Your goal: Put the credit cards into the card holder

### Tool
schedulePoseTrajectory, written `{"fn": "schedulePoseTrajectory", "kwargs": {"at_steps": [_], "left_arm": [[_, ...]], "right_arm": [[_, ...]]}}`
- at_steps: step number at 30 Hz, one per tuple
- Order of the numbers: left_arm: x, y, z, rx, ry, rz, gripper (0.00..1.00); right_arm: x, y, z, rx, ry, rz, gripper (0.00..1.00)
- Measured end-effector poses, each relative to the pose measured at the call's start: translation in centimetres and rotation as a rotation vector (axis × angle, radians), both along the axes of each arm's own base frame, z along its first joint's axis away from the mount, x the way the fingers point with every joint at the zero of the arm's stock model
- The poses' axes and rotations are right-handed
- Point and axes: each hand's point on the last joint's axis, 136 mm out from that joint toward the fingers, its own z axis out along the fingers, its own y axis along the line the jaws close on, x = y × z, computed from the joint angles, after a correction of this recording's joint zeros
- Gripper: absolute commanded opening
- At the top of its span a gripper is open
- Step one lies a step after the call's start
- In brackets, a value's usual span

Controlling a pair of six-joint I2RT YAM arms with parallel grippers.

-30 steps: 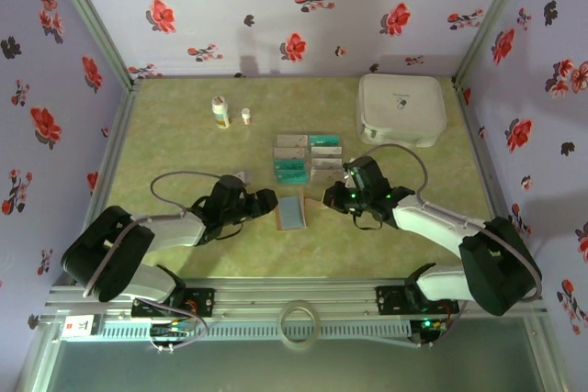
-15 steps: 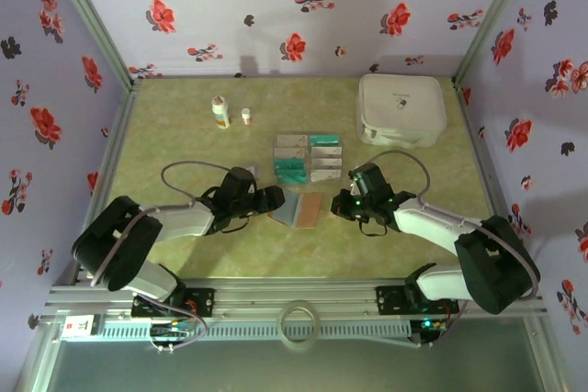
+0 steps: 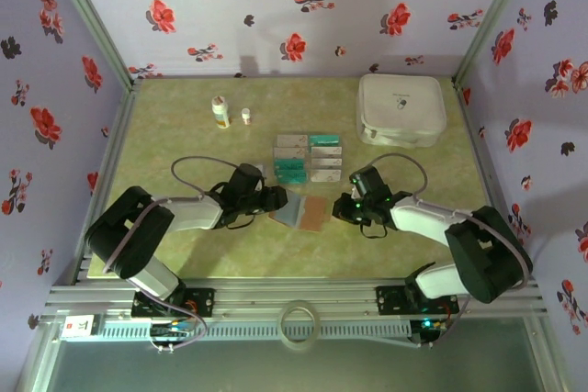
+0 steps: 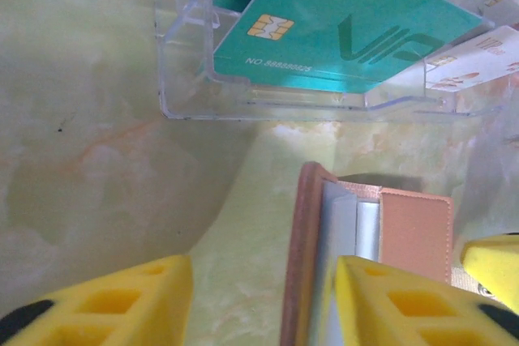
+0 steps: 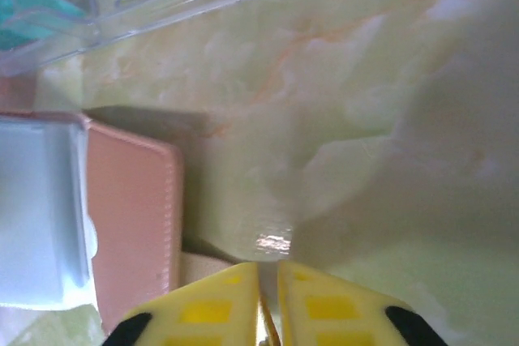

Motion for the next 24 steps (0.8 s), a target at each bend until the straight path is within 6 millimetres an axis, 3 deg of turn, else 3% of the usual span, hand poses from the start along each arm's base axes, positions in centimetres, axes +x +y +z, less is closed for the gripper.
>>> {"fn": "schedulePoseTrajectory", "kwargs": {"at_steps": [6,13,19,24], "left_arm": [[-0.1,-0.1,0.0,-0.003,0.001,-0.007,0.29],[-0.1,-0.2,0.5,-0.011,-0.007,-0.009,0.28],[-0.2,-0.3,0.6,-0.013,-0.009,-0.012,0.28],[-0.2,-0.3,0.6,-0.013,-0.009,-0.012,0.28]], "right_arm": [[-0.4,-0.4,0.5,-0.014,-0.006,0.007,0.34],[-0.1,-0.2,5.4,0.037,-0.129,0.004,0.36],[-0.6,2.9,7.8,0.058,-0.177,0.084,0.33],[-1.2,5.9,6.5,0.041,-0.142,0.158,0.29]]}}
